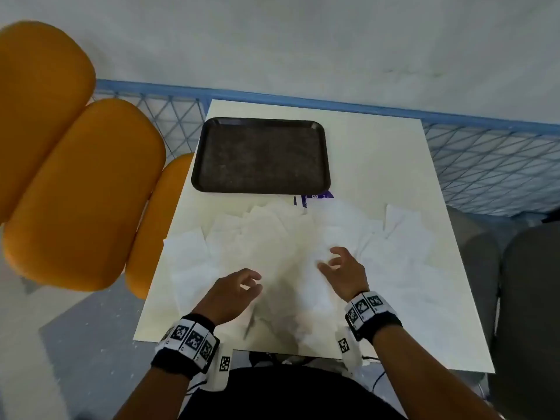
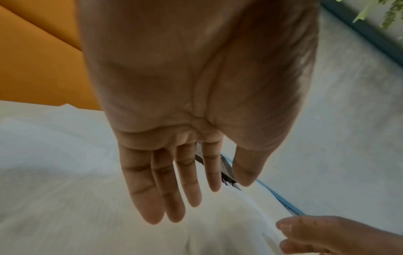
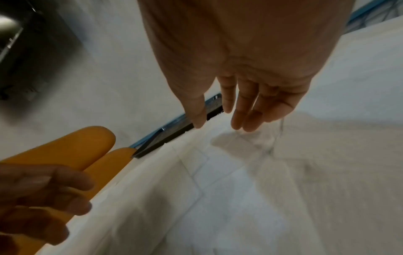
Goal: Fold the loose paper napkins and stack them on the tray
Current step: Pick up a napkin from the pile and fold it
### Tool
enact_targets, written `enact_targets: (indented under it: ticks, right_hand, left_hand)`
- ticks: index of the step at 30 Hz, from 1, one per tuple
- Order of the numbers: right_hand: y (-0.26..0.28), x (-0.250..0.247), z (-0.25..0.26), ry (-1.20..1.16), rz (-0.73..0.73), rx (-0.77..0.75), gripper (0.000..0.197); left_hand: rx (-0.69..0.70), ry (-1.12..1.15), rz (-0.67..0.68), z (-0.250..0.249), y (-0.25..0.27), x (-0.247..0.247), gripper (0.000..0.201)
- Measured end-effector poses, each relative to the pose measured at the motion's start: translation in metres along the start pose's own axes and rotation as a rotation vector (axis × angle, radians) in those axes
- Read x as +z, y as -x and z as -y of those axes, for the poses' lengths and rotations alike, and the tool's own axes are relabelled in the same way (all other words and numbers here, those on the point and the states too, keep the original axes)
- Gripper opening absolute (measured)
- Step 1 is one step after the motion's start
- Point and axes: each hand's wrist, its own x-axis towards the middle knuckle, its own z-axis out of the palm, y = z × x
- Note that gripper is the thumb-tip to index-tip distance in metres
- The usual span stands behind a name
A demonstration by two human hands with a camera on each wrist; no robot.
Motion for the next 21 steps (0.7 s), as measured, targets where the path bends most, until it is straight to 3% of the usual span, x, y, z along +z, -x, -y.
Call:
enact_targets:
  ticks: [3, 7, 12, 16, 21]
  right_hand:
    - [-0.008, 0.011, 0.007, 0.041, 0.001, 0.080, 0.051]
    - [-0.015, 0.019, 0.010, 0.101, -0.039, 0.122, 0.034]
    - [-0.013, 0.013, 0.013, 0.021, -0.065, 0.038, 0.017]
    - [-0.001, -0.006, 0.019, -0.076, -0.050, -0.072, 0.024]
    - [0.031, -0.049, 0.041, -0.362, 0.048, -0.213, 0.032]
  left_hand:
    - [-0.045, 0.035, -0.033, 0.017, 0.006, -0.008, 0.022]
    - [-0.066, 0.039, -0.059, 0.033, 0.015, -0.012, 0.020]
    - [-0.044, 0.128, -0.110, 0.029, 0.016, -0.012, 0.015]
    - [0.036, 0.223, -0.152, -0.001, 0.011, -0.013, 0.013]
    - [0.220, 0.255, -0.160, -0.056, -0.001, -0.012, 0.036]
